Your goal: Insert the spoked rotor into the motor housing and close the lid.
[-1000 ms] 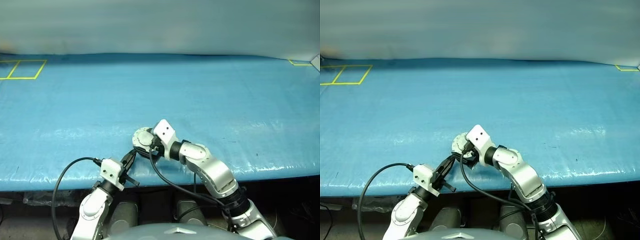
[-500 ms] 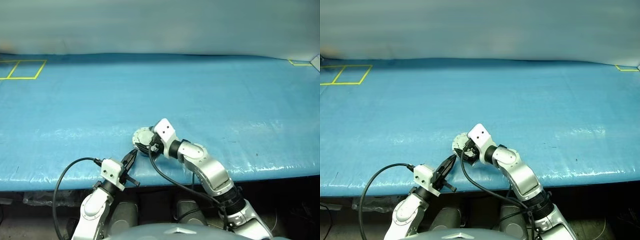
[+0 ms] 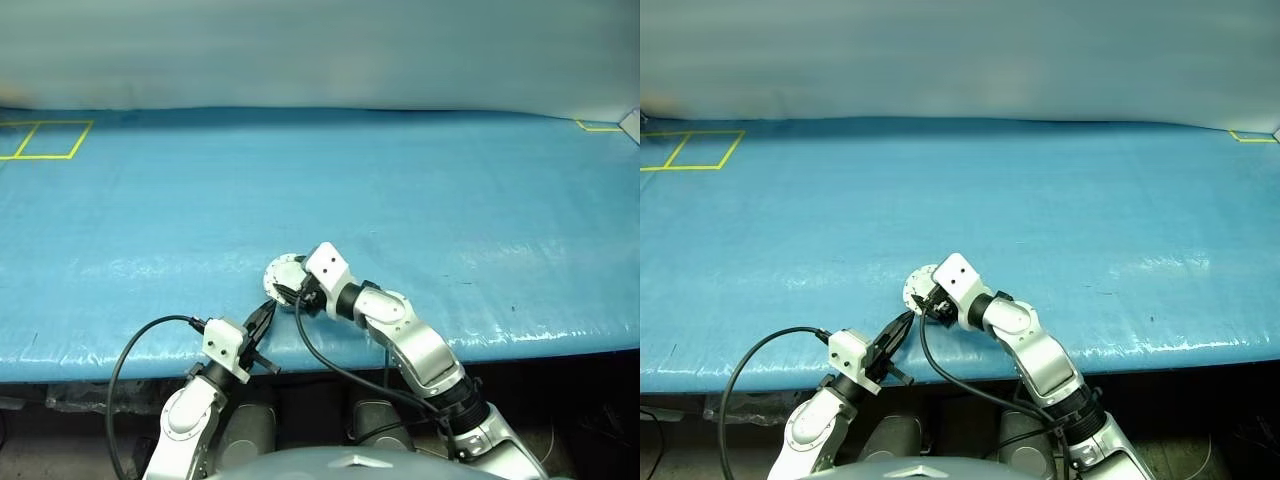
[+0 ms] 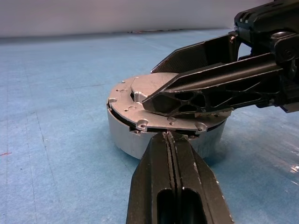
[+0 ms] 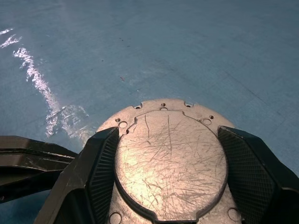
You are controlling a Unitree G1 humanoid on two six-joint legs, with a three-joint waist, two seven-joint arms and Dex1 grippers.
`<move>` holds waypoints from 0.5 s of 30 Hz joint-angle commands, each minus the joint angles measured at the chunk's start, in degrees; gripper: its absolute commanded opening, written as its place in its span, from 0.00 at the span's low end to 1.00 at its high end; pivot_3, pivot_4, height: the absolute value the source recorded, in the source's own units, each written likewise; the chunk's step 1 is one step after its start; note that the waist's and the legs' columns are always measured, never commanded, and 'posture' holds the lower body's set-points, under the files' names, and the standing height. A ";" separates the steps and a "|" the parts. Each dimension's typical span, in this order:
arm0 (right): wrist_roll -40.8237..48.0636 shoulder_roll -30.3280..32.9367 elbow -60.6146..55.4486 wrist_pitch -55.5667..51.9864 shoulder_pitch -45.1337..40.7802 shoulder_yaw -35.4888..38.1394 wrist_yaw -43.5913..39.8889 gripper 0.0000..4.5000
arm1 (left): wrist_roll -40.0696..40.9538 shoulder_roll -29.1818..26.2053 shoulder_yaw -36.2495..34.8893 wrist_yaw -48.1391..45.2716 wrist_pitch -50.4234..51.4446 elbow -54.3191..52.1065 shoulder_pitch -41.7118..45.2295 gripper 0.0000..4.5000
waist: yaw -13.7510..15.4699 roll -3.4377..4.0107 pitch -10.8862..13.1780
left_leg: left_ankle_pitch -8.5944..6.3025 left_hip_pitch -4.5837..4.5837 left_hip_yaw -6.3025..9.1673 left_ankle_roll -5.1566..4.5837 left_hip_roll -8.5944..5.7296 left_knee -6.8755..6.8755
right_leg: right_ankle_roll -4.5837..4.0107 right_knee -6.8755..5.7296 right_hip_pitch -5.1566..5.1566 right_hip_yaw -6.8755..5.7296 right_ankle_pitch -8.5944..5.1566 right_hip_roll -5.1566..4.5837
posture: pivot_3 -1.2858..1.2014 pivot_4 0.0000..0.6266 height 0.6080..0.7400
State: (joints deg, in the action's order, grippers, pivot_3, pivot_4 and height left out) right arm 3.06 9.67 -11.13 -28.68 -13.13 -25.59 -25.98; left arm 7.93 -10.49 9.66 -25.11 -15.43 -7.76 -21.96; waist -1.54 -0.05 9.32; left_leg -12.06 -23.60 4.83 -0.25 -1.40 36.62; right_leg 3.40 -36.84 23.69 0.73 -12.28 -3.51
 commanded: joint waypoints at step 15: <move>-4.19 1.16 1.34 -6.22 -2.83 -4.06 -1.00 0.67 | 7.50 -4.06 -0.08 -5.88 6.25 -8.17 -0.84 0.00 | -0.42 0.00 -0.04 | 0.00 0.12 0.02 0.01 0.04 -0.01 | -0.01 -0.01 0.05 -0.01 -0.01 0.00 | 0.52 0.24 1.00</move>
State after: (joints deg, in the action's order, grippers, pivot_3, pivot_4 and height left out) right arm -0.40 10.39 -11.20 -33.08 -16.59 -29.19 -26.44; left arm 11.82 -13.54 10.14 -28.87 -10.76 -10.39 -23.23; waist -1.96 -0.05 9.28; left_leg -12.06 -23.50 4.86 -0.24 -1.35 36.60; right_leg 3.38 -36.84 23.75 0.71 -12.30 -3.51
